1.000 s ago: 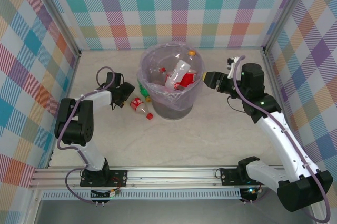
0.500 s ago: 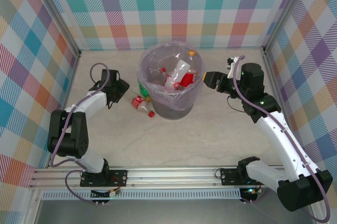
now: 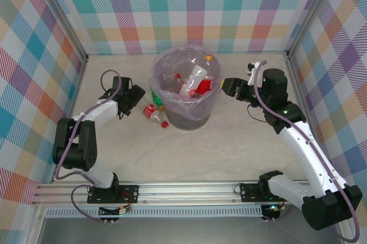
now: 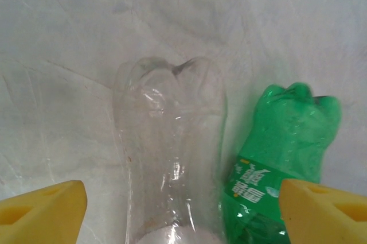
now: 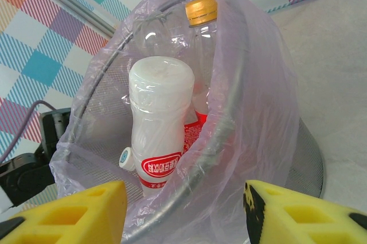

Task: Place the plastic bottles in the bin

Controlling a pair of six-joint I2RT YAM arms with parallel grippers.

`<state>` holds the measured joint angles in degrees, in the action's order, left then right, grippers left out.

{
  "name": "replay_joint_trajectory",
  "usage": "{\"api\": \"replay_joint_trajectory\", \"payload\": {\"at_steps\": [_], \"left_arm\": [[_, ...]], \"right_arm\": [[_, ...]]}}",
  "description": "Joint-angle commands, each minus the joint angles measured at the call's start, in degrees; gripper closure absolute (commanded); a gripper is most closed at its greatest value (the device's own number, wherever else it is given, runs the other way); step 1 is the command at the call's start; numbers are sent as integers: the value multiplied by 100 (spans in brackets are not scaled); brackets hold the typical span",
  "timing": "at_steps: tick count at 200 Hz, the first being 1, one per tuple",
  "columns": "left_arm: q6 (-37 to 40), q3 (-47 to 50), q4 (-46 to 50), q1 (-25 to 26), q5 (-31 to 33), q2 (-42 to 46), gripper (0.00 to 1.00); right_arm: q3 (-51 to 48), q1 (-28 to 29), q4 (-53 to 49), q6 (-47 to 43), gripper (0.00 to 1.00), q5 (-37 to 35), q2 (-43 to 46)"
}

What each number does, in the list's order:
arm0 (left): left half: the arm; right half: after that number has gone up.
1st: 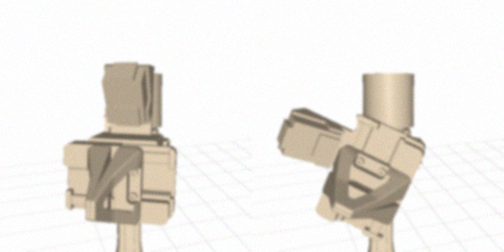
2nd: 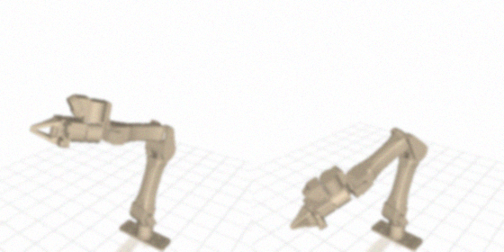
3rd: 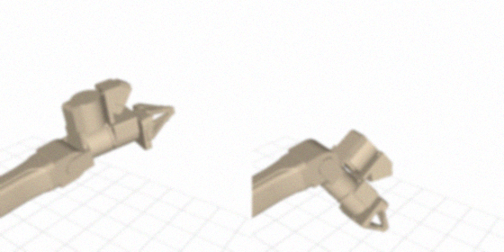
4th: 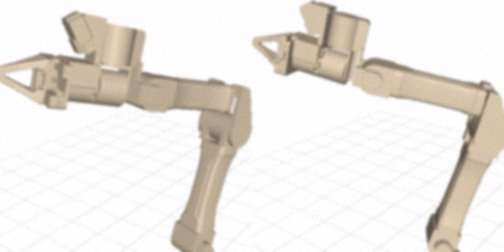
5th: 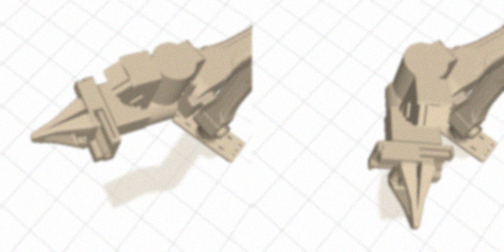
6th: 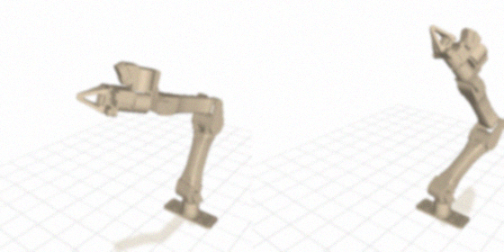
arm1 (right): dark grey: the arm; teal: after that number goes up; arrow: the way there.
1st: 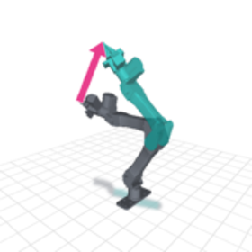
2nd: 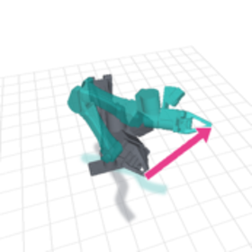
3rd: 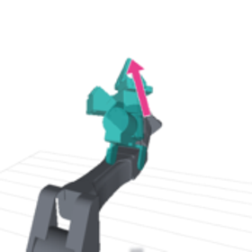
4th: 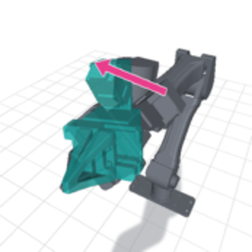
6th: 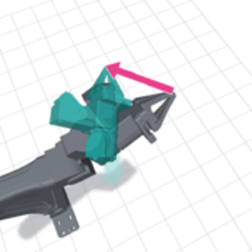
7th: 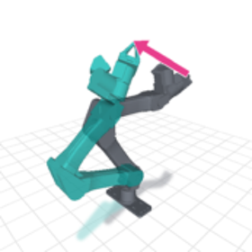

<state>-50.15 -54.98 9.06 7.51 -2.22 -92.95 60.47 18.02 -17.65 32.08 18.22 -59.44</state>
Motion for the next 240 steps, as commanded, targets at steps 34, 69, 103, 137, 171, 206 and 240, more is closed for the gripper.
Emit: {"api": "replay_joint_trajectory", "payload": {"at_steps": [34, 69, 103, 137, 171, 206, 240], "left_arm": [[-230, 130, -460, 181, -173, -531, 27], [-185, 76, -280, 187, -13, -426, 39], [81, -121, 217, 181, 433, 36, 43], [464, -482, 733, 182, 836, 826, 46], [1139, -962, 1258, 210, 1317, 1856, 50], [2181, -1656, 1774, 548, 2208, 2784, 51], [2927, -2255, 1566, 906, 2232, 3421, 61]], "right_arm": [[97, 26, 67, -73, 43, -11, 47], [106, 24, 69, -87, 43, -29, 13], [108, 22, 85, -95, 43, -16, -6], [62, 26, 134, -103, 44, -37, 27], [101, 6, 129, -128, 43, -21, -74], [103, 7, 228, -82, 44, -11, -144], [141, -3, 531, 100, 45, 88, -374]]}}
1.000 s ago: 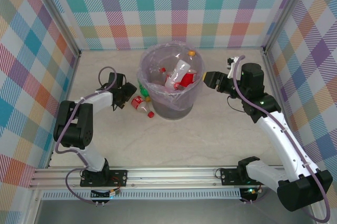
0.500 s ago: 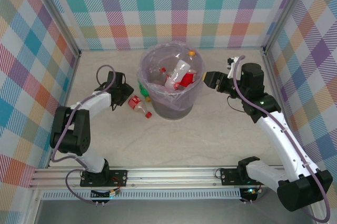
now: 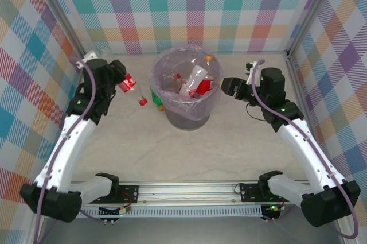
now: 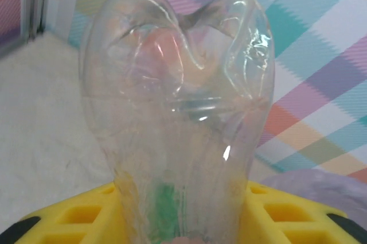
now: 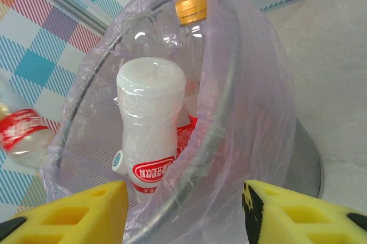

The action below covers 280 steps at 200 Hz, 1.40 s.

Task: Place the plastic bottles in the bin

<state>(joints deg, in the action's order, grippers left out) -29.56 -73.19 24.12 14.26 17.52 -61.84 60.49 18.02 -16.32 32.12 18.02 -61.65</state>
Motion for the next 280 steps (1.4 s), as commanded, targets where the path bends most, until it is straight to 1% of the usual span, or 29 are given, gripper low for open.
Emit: {"api": "replay_joint_trajectory", "payload": {"at_steps": [1, 17, 36, 54, 69, 77, 93, 115, 142, 172, 187, 211, 232, 264, 280], "left_arm": [[888, -456, 63, 246, 251, 312, 62], [1120, -802, -42, 554, 54, 285, 65], [1408, -1093, -399, 975, -149, 171, 74], [1581, -1403, -650, 1298, -347, -118, 82], [1730, -1659, -772, 1596, -470, -450, 85], [1868, -1764, -999, 1766, -524, -641, 86], [2184, -1995, -1130, 2071, -539, -1008, 88], [2585, -2111, -1317, 2335, -527, -1355, 92], [2888, -2008, -1607, 2465, -674, -1589, 97], [2834, -2074, -1337, 2485, -644, -1941, 97], [2831, -1969, -1331, 2485, -706, -2006, 97], [2816, -1675, -1501, 2484, -509, -2004, 97], [2719, -1434, -1740, 2485, -500, -2072, 97], [2387, -1388, -1500, 2485, -462, -2237, 97], [2224, -1250, -1492, 2485, -296, -2204, 96]], "right_arm": [[139, -2, 413, 103, 45, 111, -167], [130, 4, 586, 263, 45, 254, -326], [48, 3, 842, 434, 45, 404, -426], [24, 5, 920, 470, 46, 448, -445], [24, 4, 901, 446, 47, 439, -457], [24, 8, 891, 444, 47, 456, -454], [17, 4, 877, 430, 47, 479, -449], [7, 6, 845, 392, 47, 493, -402], [16, 5, 773, 321, 47, 433, -349], [33, -1, 812, 307, 47, 497, -401], [35, -3, 806, 291, 47, 509, -409], [51, -1, 744, 239, 47, 474, -401], [63, -3, 837, 264, 47, 507, -464], [80, -1, 838, 264, 47, 567, -534], [76, 0, 787, 227, 47, 505, -482]]}}
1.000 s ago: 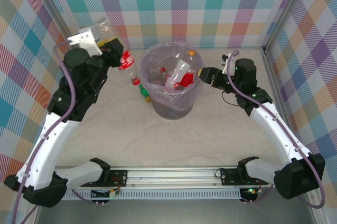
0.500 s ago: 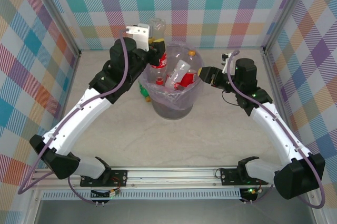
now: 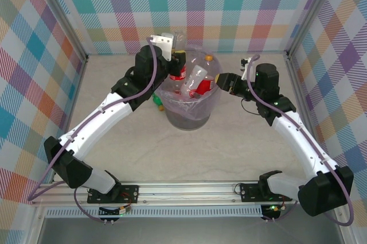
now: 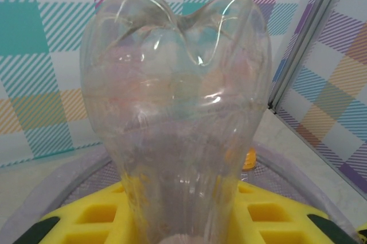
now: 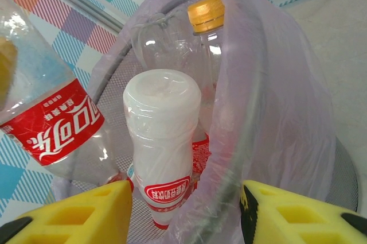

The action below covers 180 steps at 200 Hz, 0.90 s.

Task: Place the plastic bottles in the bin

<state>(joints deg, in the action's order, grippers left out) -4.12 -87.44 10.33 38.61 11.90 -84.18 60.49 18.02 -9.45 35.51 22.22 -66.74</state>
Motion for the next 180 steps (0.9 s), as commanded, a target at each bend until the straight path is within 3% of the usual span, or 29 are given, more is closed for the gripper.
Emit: {"api": "replay_joint_trajectory", "payload": {"at_steps": [1, 76, 180], "left_arm": [[-332, 183, -112, 50, 276, 27, 96], [-1442, 340, 416, 41, 466, -94, 94], [-1772, 1059, 501, -10, 519, -32, 95]], "right_arm": [[77, -5, 101, -113, 47, 83, 28], [77, -1, 26, -184, 47, 46, 81], [59, -43, -127, -238, 47, -60, 225]]}}
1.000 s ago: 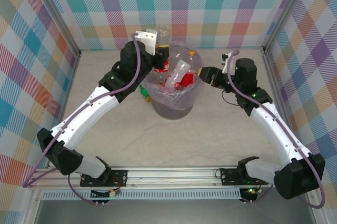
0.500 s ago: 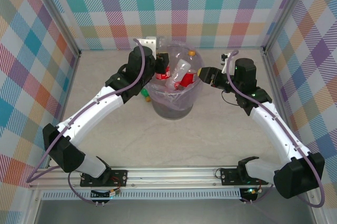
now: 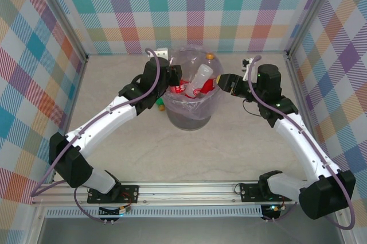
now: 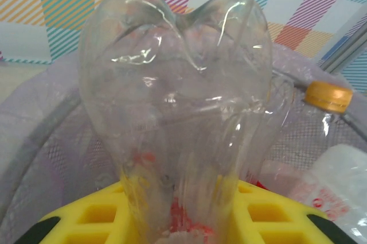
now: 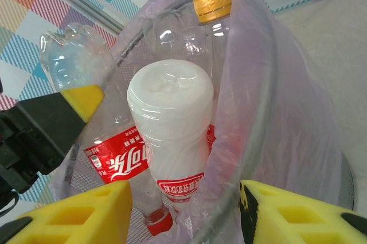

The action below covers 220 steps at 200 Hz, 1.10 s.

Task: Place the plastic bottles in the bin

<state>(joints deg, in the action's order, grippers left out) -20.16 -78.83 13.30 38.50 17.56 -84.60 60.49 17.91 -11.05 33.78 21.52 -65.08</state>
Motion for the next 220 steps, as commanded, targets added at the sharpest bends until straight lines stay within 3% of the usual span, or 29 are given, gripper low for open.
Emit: {"api": "replay_joint_trajectory", "payload": {"at_steps": [1, 137, 166, 199, 220], "left_arm": [[-174, 204, 201, 0, -45, 11, 95], [-480, 485, 210, 0, -565, -327, 94], [-445, 395, 212, 0, -602, -347, 81], [-198, 123, 468, 0, -540, -282, 47], [-15, -67, 503, 0, -488, -272, 41]], "right_arm": [[59, -28, 37, -65, 47, 10, 58], [59, -26, 182, 63, 47, 153, -111], [59, -25, 138, 40, 43, 99, -19], [34, -25, 47, -9, 38, -68, 180], [42, -25, -165, -166, 36, -326, 371]]}}
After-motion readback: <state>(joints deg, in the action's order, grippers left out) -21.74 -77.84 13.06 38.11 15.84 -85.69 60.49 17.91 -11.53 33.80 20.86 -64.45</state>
